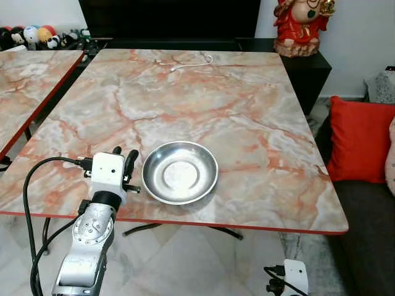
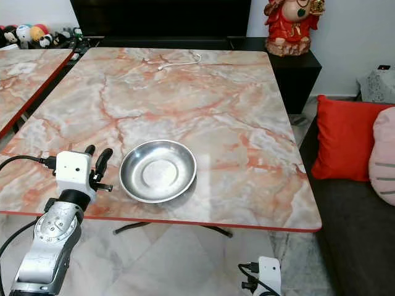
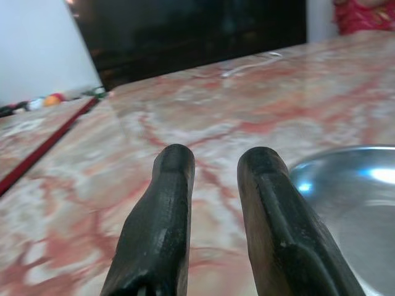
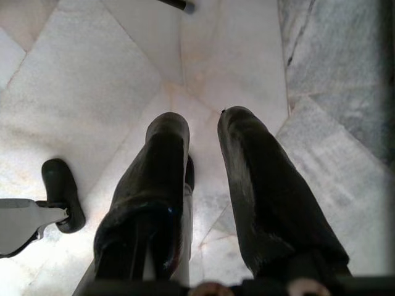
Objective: Setting the table
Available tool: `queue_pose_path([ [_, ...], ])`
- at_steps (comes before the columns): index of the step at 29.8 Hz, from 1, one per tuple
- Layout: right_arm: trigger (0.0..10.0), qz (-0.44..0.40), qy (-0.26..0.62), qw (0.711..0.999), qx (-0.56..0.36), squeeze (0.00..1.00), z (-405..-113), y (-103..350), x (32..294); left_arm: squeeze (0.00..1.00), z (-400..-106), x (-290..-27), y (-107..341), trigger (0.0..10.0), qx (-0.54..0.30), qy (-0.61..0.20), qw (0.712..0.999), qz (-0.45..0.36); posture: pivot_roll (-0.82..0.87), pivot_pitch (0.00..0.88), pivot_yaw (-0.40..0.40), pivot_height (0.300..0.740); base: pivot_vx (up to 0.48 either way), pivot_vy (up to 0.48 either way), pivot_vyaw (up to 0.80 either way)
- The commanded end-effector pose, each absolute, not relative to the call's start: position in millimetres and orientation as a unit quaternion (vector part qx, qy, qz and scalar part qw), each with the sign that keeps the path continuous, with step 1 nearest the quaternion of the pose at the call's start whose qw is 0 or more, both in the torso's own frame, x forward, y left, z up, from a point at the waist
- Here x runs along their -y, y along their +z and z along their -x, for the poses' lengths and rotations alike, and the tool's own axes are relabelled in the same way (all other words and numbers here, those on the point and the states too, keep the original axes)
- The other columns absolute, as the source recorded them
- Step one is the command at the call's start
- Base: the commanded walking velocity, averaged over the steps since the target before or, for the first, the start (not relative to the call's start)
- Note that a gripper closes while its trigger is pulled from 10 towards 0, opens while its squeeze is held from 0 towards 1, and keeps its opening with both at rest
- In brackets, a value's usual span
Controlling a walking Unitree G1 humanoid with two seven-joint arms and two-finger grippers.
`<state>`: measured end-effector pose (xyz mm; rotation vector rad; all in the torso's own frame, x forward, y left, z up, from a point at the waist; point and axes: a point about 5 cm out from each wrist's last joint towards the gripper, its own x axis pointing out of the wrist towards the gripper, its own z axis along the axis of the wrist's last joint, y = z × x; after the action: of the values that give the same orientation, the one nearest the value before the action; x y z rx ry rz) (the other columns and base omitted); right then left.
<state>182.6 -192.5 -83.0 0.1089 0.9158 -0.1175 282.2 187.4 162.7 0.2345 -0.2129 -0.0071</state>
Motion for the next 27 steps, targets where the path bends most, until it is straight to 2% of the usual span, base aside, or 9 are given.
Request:
queue_pose_path([
  [1, 10.0, -0.055, -0.053, 0.891, -0.448, 0.0, -179.3, -85.3, 188.1, 0.0, -282.7, -197.7, 164.5, 10.0, 0.108, 0.015, 0.987, -0.121, 0.03, 0.104, 0.012, 0.74, 0.0, 0.48, 0.0],
  [27, 10.0, -0.059, -0.05, 0.893, -0.442, 0.0, -182.5, -83.8, 186.9, 0.0, -280.0, -203.2, 167.1, 10.0, 0.113, 0.025, 0.986, -0.119, 0.04, 0.112, 0.01, 0.74, 0.0, 0.48, 0.0],
])
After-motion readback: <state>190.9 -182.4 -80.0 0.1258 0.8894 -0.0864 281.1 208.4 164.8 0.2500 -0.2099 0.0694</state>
